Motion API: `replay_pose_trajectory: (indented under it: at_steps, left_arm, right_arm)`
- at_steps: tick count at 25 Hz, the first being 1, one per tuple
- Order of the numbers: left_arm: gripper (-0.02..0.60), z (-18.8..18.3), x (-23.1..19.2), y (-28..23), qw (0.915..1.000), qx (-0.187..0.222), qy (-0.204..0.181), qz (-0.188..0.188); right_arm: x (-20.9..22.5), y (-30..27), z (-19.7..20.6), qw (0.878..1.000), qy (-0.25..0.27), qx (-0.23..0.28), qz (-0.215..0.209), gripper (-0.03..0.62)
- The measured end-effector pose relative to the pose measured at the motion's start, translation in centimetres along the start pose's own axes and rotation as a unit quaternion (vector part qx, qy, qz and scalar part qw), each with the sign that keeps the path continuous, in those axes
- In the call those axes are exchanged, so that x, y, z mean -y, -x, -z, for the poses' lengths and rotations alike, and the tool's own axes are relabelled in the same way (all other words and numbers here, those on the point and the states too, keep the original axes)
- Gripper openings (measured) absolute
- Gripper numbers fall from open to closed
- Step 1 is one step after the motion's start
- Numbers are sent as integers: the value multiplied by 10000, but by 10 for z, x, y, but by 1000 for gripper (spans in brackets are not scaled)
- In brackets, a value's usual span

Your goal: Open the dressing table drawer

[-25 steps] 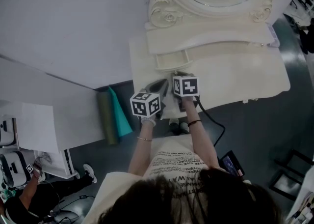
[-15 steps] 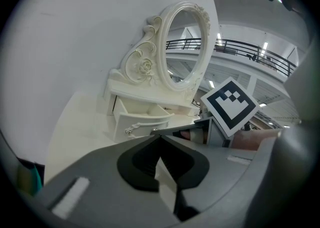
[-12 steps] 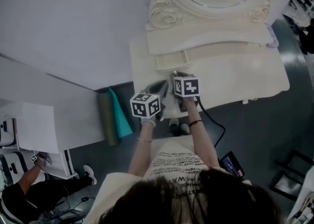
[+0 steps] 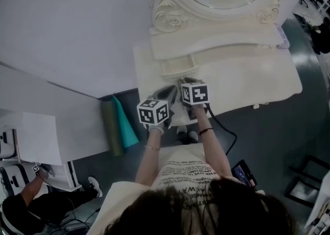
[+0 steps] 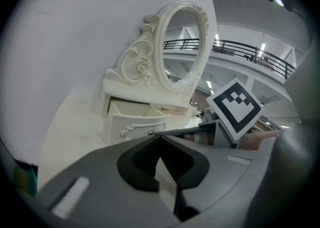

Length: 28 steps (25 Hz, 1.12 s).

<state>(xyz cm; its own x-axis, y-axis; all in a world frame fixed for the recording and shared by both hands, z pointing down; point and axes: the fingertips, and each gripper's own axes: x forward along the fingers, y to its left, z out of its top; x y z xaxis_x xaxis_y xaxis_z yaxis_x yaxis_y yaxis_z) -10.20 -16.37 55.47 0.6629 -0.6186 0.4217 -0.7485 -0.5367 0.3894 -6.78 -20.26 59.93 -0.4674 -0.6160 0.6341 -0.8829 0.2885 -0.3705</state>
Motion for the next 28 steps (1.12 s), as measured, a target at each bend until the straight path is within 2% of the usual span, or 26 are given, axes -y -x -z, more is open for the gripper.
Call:
replay_pose_trajectory:
  at_steps: [8, 17, 24, 28]
  left_arm:
    - [-2, -3, 0, 1, 10000, 72, 33, 41]
    - [-2, -9, 14, 6, 9992, 267, -134, 247]
    - [-2, -21, 22, 14, 9977, 508, -250, 385]
    - [-2, -28, 27, 18, 9965, 633, -313, 458]
  right_arm:
    - [-1, 16, -5, 9989, 360, 187, -214, 114]
    - [-17, 45, -12, 9909, 618, 742, -933, 89]
    - [-32, 69, -32, 9826, 806, 1133, -1235, 18]
    - [-41, 77, -40, 9781, 907, 1274, -1371, 3]
